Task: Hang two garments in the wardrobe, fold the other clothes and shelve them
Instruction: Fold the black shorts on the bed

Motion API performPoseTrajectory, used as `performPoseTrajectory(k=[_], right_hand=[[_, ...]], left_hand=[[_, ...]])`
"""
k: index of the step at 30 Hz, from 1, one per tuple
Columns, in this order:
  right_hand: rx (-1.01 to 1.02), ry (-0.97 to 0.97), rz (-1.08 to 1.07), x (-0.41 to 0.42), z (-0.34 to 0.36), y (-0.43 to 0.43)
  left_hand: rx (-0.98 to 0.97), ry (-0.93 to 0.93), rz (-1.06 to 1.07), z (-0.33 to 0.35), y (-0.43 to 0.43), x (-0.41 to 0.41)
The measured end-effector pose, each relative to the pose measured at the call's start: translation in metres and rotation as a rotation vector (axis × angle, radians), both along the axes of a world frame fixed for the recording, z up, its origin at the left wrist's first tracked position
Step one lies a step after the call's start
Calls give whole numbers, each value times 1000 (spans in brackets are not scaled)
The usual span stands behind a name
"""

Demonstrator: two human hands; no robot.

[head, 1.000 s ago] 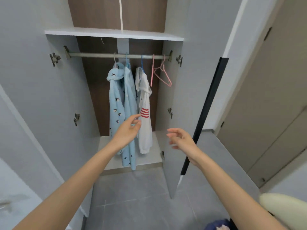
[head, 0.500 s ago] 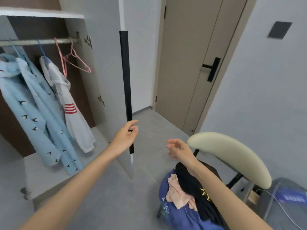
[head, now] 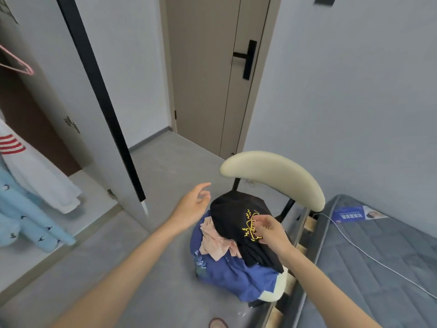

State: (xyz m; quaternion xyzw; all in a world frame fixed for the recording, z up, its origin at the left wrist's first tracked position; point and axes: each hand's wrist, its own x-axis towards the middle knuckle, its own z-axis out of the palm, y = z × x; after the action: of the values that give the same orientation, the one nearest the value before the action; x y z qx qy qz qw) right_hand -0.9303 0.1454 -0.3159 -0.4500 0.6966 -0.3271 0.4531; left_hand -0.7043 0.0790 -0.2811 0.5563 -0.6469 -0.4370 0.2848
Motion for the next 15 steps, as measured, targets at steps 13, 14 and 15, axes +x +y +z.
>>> performPoseTrajectory(k=[13, 14, 15], right_hand=[[56, 211, 179, -71, -136, -61], [34, 259, 209, -72, -144, -63], [6, 317, 244, -74, -153, -64]], left_hand=[[121, -21, 51, -126, -36, -95], [122, -23, 58, -134, -35, -98], [119, -36, 64, -143, -35, -100]])
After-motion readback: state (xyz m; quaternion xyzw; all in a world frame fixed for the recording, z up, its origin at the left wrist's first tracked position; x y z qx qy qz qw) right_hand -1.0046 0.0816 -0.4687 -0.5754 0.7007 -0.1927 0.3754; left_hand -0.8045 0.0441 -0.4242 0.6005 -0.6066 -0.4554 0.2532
